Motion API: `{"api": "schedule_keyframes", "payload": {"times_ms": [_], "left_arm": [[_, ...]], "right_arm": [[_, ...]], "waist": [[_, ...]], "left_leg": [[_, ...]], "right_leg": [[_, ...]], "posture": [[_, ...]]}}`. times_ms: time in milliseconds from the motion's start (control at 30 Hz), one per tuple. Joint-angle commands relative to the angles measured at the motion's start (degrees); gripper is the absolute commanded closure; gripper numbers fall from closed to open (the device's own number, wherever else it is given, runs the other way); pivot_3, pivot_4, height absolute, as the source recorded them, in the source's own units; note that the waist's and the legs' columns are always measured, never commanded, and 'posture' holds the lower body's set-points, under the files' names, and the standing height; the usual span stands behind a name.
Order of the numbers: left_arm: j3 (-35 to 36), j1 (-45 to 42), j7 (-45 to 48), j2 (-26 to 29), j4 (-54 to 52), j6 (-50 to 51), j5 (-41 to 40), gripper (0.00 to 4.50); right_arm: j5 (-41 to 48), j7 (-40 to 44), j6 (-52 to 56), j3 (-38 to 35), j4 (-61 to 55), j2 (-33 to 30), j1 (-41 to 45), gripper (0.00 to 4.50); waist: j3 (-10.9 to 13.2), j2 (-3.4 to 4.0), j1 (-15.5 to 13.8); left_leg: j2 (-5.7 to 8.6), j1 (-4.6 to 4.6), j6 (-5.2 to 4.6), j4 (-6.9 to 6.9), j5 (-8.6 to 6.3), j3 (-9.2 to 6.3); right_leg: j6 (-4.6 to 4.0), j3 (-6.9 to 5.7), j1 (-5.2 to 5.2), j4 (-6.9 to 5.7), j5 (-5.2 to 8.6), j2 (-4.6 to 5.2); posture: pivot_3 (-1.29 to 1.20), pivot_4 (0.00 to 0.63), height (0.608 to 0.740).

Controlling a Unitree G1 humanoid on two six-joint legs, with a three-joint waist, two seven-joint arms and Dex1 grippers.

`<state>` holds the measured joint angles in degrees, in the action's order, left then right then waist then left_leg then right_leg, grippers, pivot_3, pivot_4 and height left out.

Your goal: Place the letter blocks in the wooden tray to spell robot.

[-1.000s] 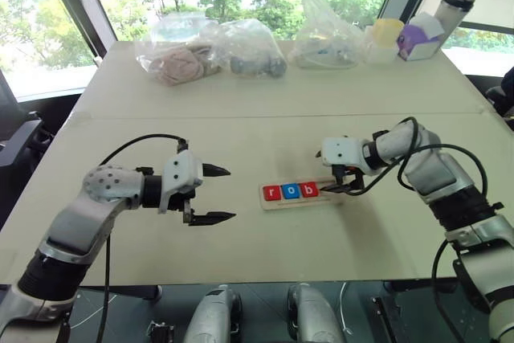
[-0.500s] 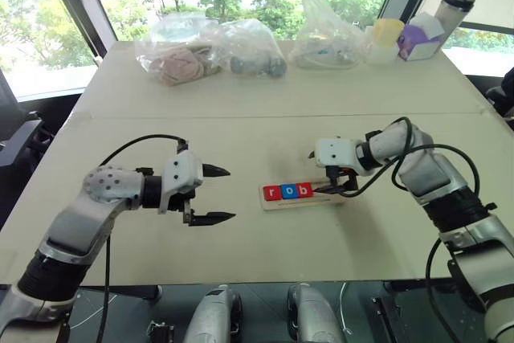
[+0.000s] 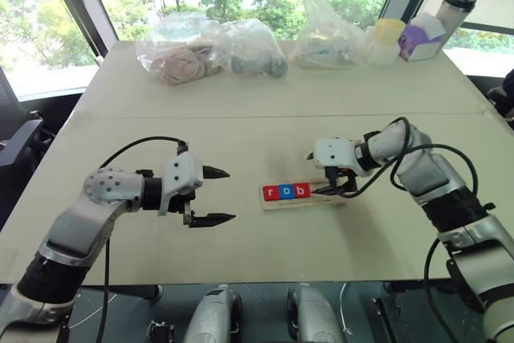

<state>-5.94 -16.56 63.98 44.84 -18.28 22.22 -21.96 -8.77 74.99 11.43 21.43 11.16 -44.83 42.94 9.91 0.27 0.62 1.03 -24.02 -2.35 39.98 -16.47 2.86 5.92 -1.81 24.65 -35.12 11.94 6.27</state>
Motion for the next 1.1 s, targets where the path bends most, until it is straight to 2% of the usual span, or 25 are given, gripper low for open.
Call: {"api": "schedule_keyframes", "payload": {"times_ms": [33,200,333,467,600,700,867,1100], "left_arm": [[1.18,-0.33,0.03,0.42,-2.08,0.19,-0.94,0.0],[1.18,-0.81,0.24,0.33,-1.51,0.04,-0.91,0.0],[0.58,-1.35,0.03,-0.39,-1.07,-0.34,-0.53,0.0],[0.03,-1.94,-0.01,-1.11,-0.7,-0.49,-0.26,0.0],[-0.32,-2.51,0.35,-1.46,-0.08,-0.84,0.09,0.0],[-0.68,-3.14,0.41,-1.85,0.52,-1.04,0.37,0.0],[-0.84,-2.9,0.64,-1.76,0.25,-1.17,0.4,0.0],[-0.6,-2.89,0.84,-1.33,0.48,-1.53,0.49,0.0]], "right_arm": [[3.47,1.76,3.23,-5.68,-4.61,-3.18,2.52,0.07],[6.19,-1.29,12.7,-11.0,-7.24,-4.56,3.89,0.07],[3.77,-14.06,24.09,-14.95,-5.0,-1.2,4.22,0.07],[0.48,-34.4,37.04,-21.35,-4.31,7.48,2.05,0.07],[0.52,-48.19,44.52,-28.75,-4.48,15.54,0.43,0.07],[2.37,-54.93,48.44,-34.22,-3.58,20.79,0.26,0.07],[4.47,-60.66,49.97,-37.35,-2.47,24.64,0.51,0.07],[7.81,-61.72,49.93,-36.3,-0.9,25.16,-0.72,0.07]], "waist": [[0.01,0.0,0.01],[0.01,0.0,0.08],[0.01,-0.01,0.07],[0.01,-0.01,0.07],[0.0,0.0,0.03],[0.0,0.01,0.09],[0.01,0.02,0.3],[0.01,0.02,0.34]], "left_leg": [[0.0,0.0,0.0,0.0,0.0,0.0],[-0.04,0.01,0.0,0.0,0.0,-0.01],[-0.07,0.03,0.01,-0.01,0.0,0.0],[-0.06,0.01,0.06,-0.03,0.01,0.0],[-0.03,-0.04,0.15,-0.12,0.06,-0.02],[0.03,-0.11,0.18,-0.15,0.08,0.0],[0.04,-0.11,0.15,-0.16,0.09,0.01],[0.02,-0.11,0.11,-0.16,0.1,0.0]], "right_leg": [[0.0,0.0,0.0,0.0,0.0,0.0],[-0.02,0.0,0.01,-0.01,0.01,0.0],[-0.17,0.0,0.0,-0.01,0.09,0.02],[-0.18,0.01,0.05,-0.03,0.09,0.14],[-0.18,0.01,0.12,-0.04,0.08,0.21],[-0.16,0.02,0.22,-0.05,0.07,0.18],[-0.02,0.02,0.21,-0.07,-0.01,0.11],[0.01,0.01,0.18,-0.07,-0.01,0.01]], "posture": [[0.0,0.15,0.74],[0.0,0.15,0.74],[0.0,0.15,0.74],[0.0,0.15,0.74],[0.0,0.15,0.74],[0.0,0.15,0.74],[0.0,0.15,0.74],[0.0,0.15,0.74]]}}
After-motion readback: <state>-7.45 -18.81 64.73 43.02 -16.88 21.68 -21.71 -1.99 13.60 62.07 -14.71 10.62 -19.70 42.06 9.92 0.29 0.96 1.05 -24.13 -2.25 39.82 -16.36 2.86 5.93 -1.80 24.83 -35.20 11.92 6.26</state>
